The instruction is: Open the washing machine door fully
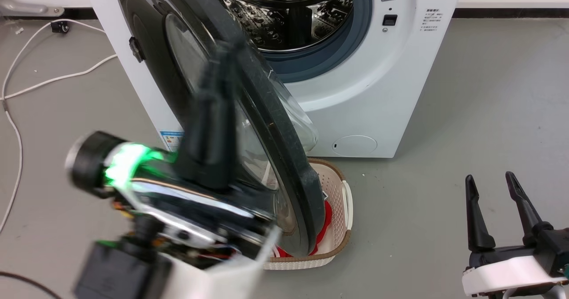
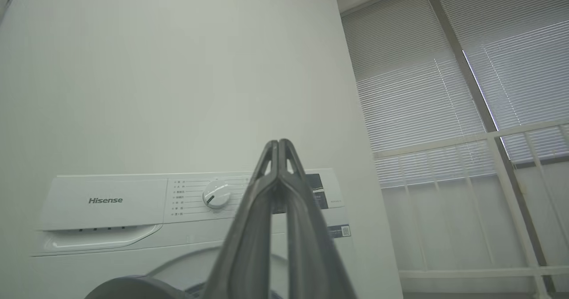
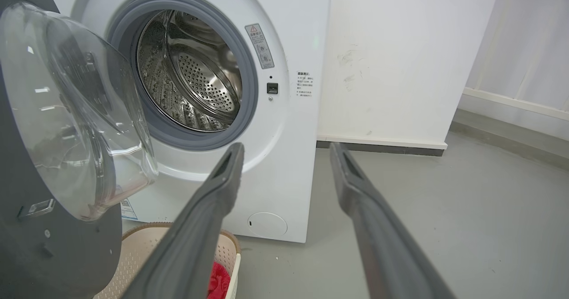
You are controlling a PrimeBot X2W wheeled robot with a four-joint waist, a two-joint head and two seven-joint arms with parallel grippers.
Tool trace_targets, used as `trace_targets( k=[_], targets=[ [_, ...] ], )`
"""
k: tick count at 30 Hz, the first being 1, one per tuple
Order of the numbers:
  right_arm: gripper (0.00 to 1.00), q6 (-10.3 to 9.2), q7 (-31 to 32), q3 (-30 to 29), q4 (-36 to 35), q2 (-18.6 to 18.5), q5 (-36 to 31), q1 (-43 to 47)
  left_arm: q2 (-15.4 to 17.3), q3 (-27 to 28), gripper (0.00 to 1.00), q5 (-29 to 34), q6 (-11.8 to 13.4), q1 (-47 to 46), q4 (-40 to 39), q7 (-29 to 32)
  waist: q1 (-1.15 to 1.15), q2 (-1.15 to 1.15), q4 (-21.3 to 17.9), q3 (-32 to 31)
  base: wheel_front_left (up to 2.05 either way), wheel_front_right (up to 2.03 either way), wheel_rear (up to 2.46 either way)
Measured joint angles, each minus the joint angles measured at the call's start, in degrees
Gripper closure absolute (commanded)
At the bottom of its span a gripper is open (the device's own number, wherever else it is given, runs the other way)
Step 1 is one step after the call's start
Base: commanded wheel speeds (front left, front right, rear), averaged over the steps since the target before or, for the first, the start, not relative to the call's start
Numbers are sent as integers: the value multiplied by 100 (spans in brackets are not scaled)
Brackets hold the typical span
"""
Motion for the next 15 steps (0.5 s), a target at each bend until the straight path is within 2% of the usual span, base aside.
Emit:
trace_targets(
  k=[5,10,15],
  targets=[
    [0,0,4,-3,11,1,-4,1,-2,-940,100,-158,-213,-8,211,90,0,0,-6,-16,0,0,0],
    [0,0,9,-10,29,1,-3,1,4,-1751,100,-297,-403,90,565,527,0,0,4,-15,0,0,0],
    [0,0,9,-5,54,2,3,2,130,-2269,100,-407,-460,446,950,969,0,0,20,-6,0,0,0]
  ],
)
